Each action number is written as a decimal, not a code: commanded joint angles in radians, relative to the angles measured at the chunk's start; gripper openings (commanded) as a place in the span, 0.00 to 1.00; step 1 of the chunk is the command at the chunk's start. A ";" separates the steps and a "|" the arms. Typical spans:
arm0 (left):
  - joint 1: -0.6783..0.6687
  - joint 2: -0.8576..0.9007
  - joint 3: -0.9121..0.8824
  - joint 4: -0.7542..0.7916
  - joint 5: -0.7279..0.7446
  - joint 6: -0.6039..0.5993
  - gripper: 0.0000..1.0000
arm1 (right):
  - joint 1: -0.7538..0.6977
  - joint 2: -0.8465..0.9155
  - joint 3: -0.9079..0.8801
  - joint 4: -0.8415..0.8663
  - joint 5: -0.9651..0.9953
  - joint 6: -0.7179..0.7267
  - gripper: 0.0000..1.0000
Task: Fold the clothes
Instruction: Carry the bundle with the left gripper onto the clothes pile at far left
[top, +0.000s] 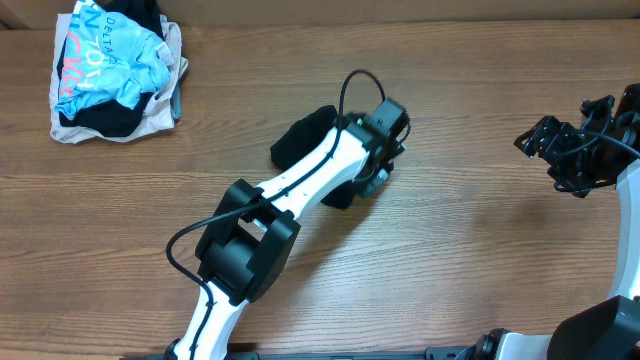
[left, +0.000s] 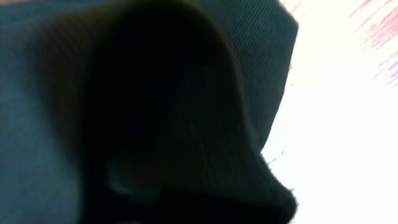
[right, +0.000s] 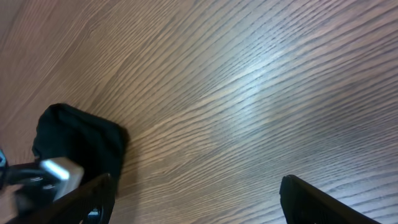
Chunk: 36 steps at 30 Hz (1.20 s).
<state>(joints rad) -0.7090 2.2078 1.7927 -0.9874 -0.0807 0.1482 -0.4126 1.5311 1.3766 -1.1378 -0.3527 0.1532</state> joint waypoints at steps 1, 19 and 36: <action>0.039 -0.005 0.238 -0.101 -0.078 -0.021 0.04 | -0.005 -0.011 0.015 0.006 0.016 -0.005 0.88; 0.454 -0.005 0.894 -0.283 -0.303 0.091 0.04 | -0.005 -0.011 0.015 0.005 0.038 -0.005 0.88; 0.878 -0.039 0.983 0.021 -0.151 0.166 0.04 | -0.004 -0.011 0.015 0.001 0.038 -0.004 0.88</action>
<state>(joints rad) 0.1200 2.2173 2.7003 -0.9993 -0.3092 0.2958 -0.4126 1.5311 1.3766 -1.1385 -0.3244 0.1532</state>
